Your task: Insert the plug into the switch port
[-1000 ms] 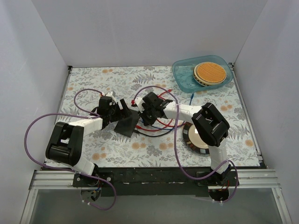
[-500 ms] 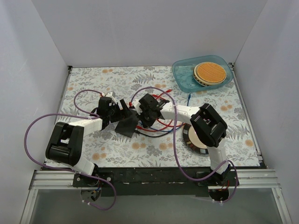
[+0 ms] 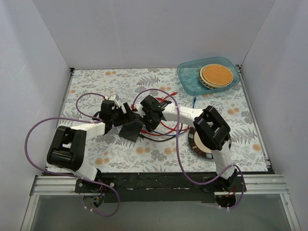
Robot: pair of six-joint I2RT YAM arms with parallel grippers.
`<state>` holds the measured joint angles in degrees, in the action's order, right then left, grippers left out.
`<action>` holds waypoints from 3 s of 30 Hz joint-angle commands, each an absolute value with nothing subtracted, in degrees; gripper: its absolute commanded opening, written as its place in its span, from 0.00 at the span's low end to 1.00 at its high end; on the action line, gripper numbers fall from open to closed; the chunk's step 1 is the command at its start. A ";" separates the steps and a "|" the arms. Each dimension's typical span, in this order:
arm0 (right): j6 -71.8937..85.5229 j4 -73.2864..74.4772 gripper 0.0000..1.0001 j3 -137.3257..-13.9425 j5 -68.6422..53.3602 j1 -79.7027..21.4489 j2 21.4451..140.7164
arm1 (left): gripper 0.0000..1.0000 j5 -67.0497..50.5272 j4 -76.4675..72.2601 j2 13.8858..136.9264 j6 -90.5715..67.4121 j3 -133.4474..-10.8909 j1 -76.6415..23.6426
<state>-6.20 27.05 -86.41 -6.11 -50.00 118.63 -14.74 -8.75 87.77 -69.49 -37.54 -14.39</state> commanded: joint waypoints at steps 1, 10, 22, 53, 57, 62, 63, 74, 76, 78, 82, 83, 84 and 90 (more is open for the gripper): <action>-5.98 26.99 0.01 -87.98 -5.36 -50.27 120.15 | 0.79 -20.21 -9.49 87.36 -70.40 -36.65 -14.85; -5.71 22.42 0.01 -87.10 -5.18 -50.36 118.74 | 0.76 -22.76 -10.63 87.54 -69.26 -35.77 -14.94; -5.27 14.59 0.01 -85.25 -7.56 -50.36 116.55 | 0.73 -26.80 -12.39 88.42 -68.99 -34.80 -14.94; -13.80 8.35 0.01 -80.77 -8.36 -52.82 112.41 | 0.71 -27.77 -13.98 94.13 -67.94 -37.88 -20.57; -15.47 8.18 0.01 -79.72 -4.93 -52.73 111.63 | 0.71 -27.33 -14.06 94.22 -67.24 -37.70 -20.74; -17.31 6.33 0.01 -77.18 -1.76 -52.73 111.01 | 0.72 -27.16 -14.15 94.48 -66.71 -37.79 -21.09; -17.58 5.89 0.01 -76.73 -1.58 -52.73 110.66 | 0.71 -27.16 -14.15 94.66 -66.62 -37.88 -21.18; -21.62 0.97 0.01 -71.90 -5.87 -52.21 107.94 | 0.73 -27.33 -14.24 94.66 -65.83 -37.71 -21.53; -22.67 -1.04 0.01 -70.32 -8.95 -51.86 106.61 | 0.74 -27.42 -14.33 94.57 -65.74 -37.70 -21.53; -22.76 -1.93 0.01 -69.87 -12.38 -51.33 106.26 | 0.74 -27.60 -14.41 94.57 -65.66 -37.71 -21.62; -22.24 -2.55 0.01 -70.14 -17.92 -50.36 106.61 | 0.75 -28.21 -14.50 94.40 -65.57 -37.53 -21.97; -21.19 -2.46 0.01 -70.83 -17.06 -50.36 106.87 | 0.76 -28.21 -14.50 94.31 -65.57 -37.62 -22.06; -20.75 -2.20 0.01 -71.19 -16.88 -50.27 107.31 | 0.76 -28.21 -14.41 94.05 -65.57 -37.53 -22.15; -15.66 -2.81 0.01 -72.68 -12.05 -50.27 108.02 | 0.74 -28.83 -14.15 92.99 -66.09 -36.83 -22.85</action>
